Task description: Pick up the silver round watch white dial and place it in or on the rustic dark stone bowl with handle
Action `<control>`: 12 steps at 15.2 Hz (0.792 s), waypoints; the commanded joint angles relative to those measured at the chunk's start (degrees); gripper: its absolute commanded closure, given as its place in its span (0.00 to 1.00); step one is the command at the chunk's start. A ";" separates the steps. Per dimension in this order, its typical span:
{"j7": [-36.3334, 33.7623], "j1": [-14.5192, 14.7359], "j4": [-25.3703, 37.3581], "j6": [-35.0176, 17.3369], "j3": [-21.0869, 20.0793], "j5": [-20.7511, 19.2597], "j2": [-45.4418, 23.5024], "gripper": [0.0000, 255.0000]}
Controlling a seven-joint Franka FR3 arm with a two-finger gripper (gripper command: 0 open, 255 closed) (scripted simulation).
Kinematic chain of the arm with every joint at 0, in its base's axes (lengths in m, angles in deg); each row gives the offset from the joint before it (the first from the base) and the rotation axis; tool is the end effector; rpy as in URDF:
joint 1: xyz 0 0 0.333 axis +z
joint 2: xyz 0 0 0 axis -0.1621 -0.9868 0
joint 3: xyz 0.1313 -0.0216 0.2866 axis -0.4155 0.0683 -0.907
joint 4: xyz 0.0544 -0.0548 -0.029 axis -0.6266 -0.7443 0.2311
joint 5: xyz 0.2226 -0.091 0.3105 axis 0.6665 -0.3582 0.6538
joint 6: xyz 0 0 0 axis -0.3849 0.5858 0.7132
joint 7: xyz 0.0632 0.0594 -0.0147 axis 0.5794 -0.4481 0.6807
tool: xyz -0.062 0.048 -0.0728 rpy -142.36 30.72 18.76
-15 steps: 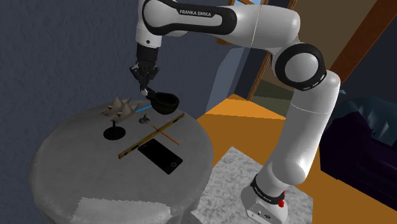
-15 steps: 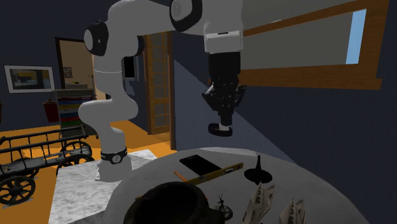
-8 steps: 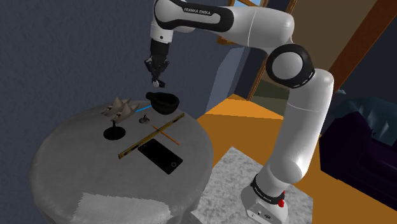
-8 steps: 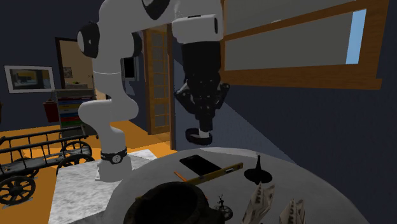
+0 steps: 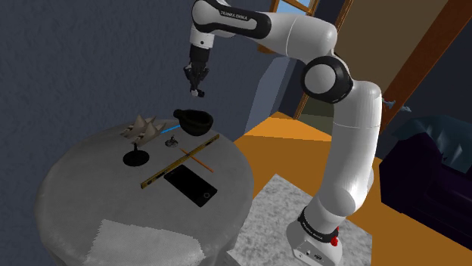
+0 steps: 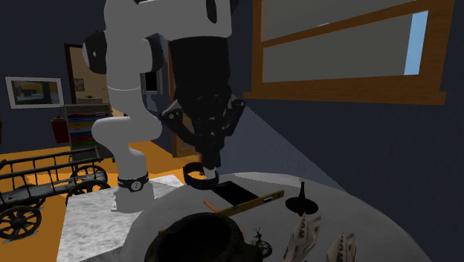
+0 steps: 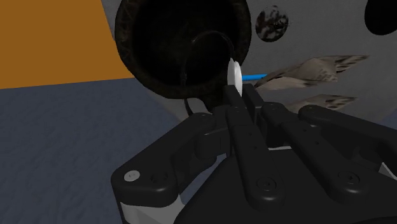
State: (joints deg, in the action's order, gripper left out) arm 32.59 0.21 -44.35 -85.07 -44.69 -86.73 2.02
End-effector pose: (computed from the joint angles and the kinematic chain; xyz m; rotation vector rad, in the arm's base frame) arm 0.6715 0.0031 0.5443 -3.0364 -0.0775 0.0259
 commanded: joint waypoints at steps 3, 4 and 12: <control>0.52 -0.32 -3.32 -2.93 0.10 0.10 0.37 1.00; 0.59 -0.36 -4.27 -3.76 0.11 0.13 0.49 1.00; 1.06 -0.58 -10.85 -10.04 0.18 0.24 0.77 1.00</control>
State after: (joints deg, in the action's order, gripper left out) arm 33.59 -0.34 -54.23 -94.19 -44.52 -86.52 2.71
